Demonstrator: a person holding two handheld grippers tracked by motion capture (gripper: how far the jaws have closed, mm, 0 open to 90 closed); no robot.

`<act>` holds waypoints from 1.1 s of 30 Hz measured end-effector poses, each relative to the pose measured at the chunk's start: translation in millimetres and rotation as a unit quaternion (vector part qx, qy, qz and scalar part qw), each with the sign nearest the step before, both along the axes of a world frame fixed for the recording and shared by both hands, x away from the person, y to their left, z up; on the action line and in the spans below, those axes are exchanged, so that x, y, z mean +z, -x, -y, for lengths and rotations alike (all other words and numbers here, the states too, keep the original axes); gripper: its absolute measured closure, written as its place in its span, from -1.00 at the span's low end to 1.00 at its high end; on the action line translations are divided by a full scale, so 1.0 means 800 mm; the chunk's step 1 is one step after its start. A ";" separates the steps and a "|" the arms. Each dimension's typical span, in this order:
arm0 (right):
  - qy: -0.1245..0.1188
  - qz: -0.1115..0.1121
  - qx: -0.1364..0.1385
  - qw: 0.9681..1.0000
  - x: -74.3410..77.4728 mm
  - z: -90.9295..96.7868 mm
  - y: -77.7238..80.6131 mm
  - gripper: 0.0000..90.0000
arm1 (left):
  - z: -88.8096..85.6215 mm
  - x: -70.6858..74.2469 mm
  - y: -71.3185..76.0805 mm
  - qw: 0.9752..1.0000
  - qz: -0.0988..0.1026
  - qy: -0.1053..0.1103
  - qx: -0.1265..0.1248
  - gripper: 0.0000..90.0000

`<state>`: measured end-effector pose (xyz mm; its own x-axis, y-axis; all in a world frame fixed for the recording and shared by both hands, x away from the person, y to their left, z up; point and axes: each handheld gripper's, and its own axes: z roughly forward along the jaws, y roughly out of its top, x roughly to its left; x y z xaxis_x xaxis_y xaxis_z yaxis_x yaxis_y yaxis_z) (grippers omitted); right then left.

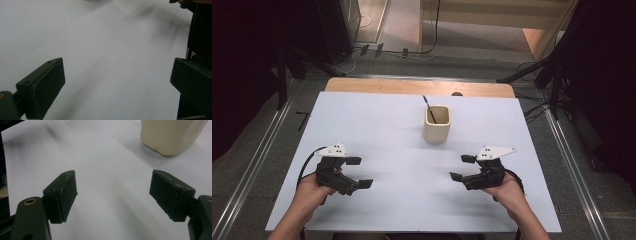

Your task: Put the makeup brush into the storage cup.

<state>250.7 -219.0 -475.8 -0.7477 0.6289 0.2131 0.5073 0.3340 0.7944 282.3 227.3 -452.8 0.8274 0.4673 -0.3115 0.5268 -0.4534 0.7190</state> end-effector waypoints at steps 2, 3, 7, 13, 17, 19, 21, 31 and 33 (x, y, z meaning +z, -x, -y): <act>0.000 0.001 0.003 1.000 0.000 -0.001 0.000 -0.49 | 0.000 0.000 0.000 1.000 0.000 0.000 0.000 -1.00; 0.000 0.002 0.004 1.000 0.000 -0.001 0.000 -0.49 | 0.000 0.000 0.000 1.000 0.000 -0.001 0.000 -1.00; 0.000 0.002 0.004 1.000 0.000 -0.001 0.000 -0.48 | 0.000 0.000 0.000 1.000 0.000 -0.001 -0.001 -1.00; 0.000 0.000 0.004 1.000 0.000 0.000 0.000 -0.48 | 0.000 0.000 0.000 1.000 0.000 0.001 0.000 -1.00; -0.001 0.000 0.004 1.000 0.000 -0.001 0.000 -0.48 | 0.000 0.000 0.000 1.000 0.000 0.000 -0.002 -1.00; 0.000 -0.001 0.005 1.000 0.000 0.000 0.000 -0.49 | 0.000 0.000 0.000 1.000 0.000 0.000 -0.002 -1.00; 0.001 0.000 0.005 1.000 0.000 -0.001 0.000 -0.48 | 0.000 0.000 0.000 1.000 -0.001 0.001 -0.001 -1.00; 0.002 -0.002 0.007 1.000 0.000 -0.001 0.000 -0.48 | 0.000 0.000 0.000 1.000 -0.001 0.001 0.000 -1.00; 0.002 -0.004 0.007 1.000 0.000 -0.002 0.000 -0.48 | -0.001 0.000 -0.001 1.000 -0.001 -0.001 0.002 -1.00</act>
